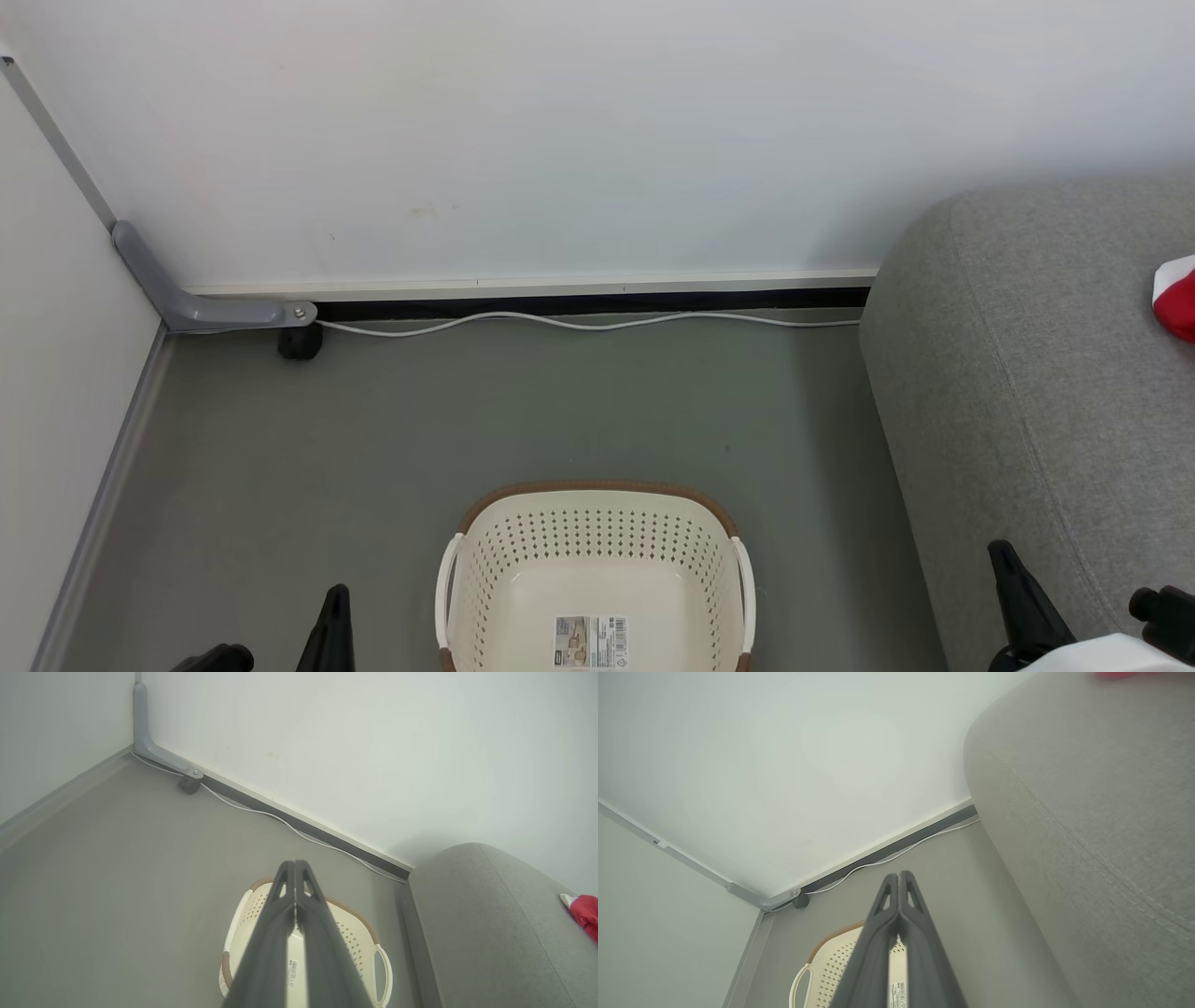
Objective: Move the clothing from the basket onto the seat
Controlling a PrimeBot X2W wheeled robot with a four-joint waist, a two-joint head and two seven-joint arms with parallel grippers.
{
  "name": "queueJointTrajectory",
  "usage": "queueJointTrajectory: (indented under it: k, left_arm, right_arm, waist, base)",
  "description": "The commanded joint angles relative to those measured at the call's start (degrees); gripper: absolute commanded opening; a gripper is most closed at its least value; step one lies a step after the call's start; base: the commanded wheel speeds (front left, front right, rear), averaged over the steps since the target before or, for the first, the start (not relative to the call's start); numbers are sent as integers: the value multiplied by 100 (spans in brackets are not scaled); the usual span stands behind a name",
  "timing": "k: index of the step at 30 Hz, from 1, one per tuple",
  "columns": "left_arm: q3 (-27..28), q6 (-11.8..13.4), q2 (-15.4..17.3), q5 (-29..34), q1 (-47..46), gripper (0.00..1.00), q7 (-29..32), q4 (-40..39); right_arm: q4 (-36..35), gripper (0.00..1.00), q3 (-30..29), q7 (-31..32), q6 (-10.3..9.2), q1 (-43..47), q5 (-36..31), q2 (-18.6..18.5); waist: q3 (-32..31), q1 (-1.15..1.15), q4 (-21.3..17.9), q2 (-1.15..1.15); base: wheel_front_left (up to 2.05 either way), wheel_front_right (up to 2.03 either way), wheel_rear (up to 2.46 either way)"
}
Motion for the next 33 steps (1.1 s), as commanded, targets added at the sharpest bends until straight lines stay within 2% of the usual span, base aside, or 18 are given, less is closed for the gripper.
queueJointTrajectory:
  k: [1,33]
  left_arm:
    - [114,-57,55,-195,-318,0,29,-136]
    - [435,-368,88,-2159,-670,0,531,-137]
  right_arm:
    - [-182,0,-54,61,3,-245,186,-51]
    - [-286,0,-506,573,5,-445,1818,229]
  waist:
    - [-1,-1,-2,0]
    - [-14,-1,-33,0]
  base:
    - [0,0,0]
    - [0,0,0]
